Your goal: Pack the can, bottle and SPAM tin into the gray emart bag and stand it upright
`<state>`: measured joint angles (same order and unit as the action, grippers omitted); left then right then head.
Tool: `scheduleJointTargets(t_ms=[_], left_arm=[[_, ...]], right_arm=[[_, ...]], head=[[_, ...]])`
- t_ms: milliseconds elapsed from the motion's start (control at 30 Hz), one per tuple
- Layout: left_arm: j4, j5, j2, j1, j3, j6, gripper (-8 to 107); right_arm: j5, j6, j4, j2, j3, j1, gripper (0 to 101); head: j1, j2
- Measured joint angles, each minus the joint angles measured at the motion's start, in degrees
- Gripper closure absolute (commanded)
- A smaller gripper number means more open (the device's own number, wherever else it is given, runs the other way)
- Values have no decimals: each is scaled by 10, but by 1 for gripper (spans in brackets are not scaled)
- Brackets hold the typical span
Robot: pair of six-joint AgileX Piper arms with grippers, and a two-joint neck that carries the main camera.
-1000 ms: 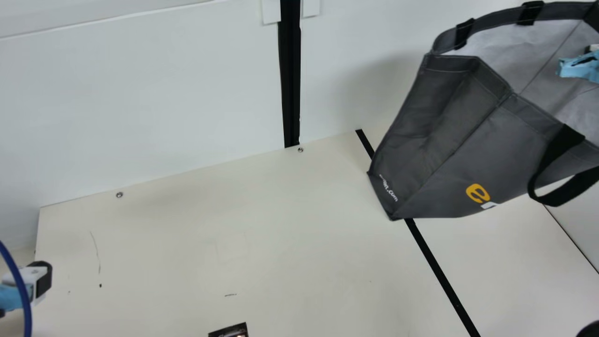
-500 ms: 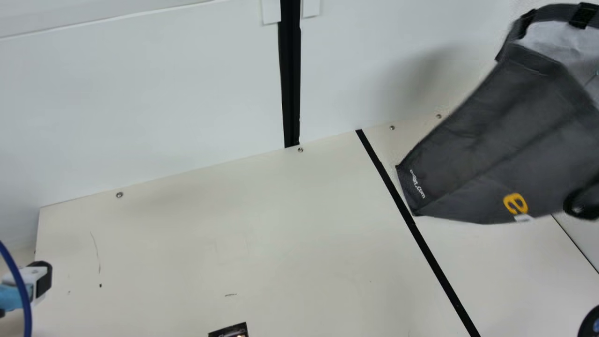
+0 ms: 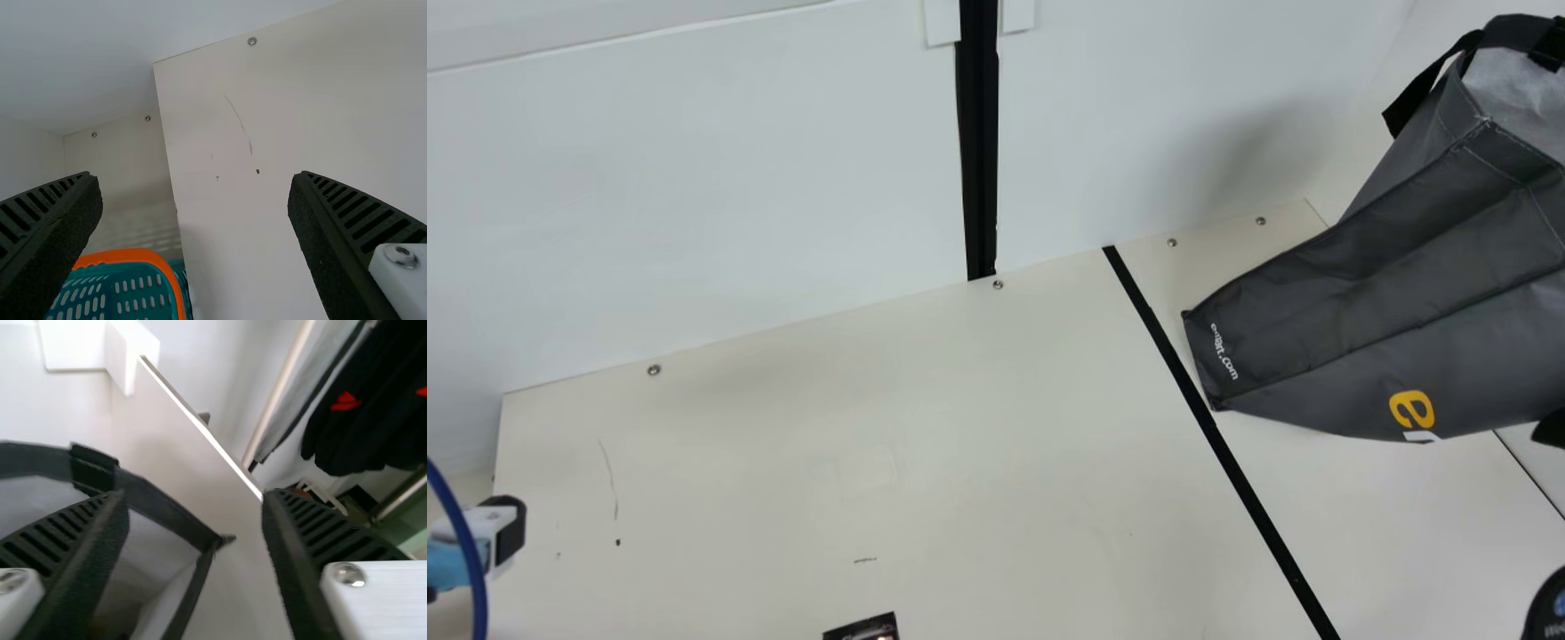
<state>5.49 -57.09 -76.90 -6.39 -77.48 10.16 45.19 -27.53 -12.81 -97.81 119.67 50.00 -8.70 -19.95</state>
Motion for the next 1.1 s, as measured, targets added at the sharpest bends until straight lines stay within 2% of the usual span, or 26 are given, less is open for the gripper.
scheduleJointTargets(t_ms=[100,367,600,867,1100], left_arm=[[0,0,0,0,0,0,9],[0,0,0,0,0,0,9],[0,0,0,0,0,0,9],[0,0,0,0,0,0,9],[0,0,0,0,0,0,9]], right_arm=[[3,-6,-17,-4,24,-2,6],[26,-17,-60,-11,84,-19,6],[44,-17,-80,-12,113,-53,6],[55,-8,-85,-1,112,-111,6],[55,15,-65,19,83,-181,6]], head=[[0,0],[0,1],[0,0],[0,0],[0,0]])
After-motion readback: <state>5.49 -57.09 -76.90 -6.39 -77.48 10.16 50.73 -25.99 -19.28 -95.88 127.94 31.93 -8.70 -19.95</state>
